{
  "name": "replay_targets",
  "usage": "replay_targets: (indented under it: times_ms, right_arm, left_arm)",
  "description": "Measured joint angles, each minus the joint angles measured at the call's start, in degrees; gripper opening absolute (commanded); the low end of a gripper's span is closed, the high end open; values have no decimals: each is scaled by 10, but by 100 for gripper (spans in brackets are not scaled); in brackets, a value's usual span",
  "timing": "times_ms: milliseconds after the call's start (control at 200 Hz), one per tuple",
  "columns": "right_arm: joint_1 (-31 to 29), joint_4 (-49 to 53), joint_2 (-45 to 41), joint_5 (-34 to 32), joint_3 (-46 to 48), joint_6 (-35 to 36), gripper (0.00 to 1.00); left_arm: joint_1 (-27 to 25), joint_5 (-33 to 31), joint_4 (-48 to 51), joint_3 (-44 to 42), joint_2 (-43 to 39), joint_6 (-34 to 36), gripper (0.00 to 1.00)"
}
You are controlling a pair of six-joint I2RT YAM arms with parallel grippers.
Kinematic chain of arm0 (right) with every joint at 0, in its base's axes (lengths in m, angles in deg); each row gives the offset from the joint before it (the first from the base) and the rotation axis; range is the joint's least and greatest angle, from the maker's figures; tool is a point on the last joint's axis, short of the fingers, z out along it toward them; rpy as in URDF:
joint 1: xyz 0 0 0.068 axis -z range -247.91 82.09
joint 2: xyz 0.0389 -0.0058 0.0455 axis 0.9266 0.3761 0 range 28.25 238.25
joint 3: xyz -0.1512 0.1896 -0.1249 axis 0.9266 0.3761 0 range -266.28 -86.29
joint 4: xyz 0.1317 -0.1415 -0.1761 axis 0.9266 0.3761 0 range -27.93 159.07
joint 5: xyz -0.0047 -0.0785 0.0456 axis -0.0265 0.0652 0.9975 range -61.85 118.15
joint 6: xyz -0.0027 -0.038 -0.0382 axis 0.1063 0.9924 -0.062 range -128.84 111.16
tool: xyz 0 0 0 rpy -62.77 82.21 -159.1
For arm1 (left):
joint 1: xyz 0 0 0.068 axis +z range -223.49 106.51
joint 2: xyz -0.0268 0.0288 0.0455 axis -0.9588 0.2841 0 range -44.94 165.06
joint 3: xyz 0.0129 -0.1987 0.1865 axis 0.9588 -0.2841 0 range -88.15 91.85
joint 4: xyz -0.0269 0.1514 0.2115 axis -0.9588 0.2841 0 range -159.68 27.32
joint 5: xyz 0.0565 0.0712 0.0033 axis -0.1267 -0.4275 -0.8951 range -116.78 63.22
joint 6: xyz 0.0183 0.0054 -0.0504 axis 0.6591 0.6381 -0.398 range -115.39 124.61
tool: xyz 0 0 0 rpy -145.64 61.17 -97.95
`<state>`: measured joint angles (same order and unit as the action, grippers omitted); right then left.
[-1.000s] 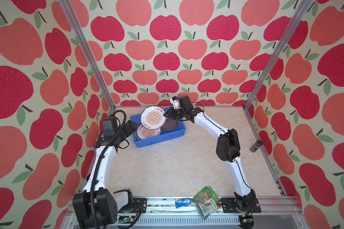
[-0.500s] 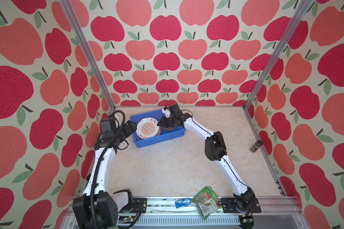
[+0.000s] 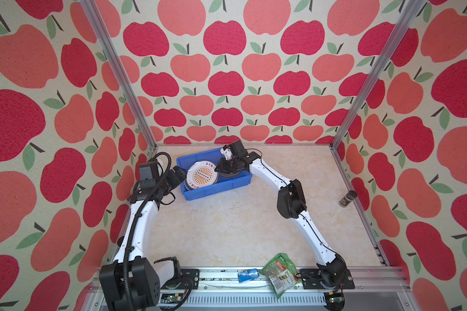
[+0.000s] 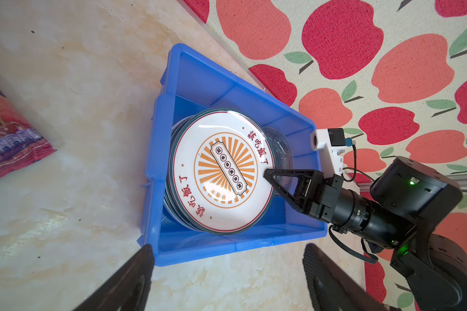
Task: Place the plates into the plastic bin on the countertop
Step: 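Lower the plate into the bin beside the stacked plates and open the right gripper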
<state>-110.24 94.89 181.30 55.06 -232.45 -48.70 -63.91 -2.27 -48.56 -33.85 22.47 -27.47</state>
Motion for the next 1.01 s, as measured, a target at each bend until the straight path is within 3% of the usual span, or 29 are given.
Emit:
replay_targets:
  times_ms: [300, 1006]
  right_arm:
    - [0, 18, 12, -2, -26, 10, 24]
    - [-8, 119, 17, -65, -69, 84, 34]
  left_arm:
    - [0, 2, -2, -1, 5, 0, 89]
    - [-1, 2, -2, -9, 5, 3, 89]
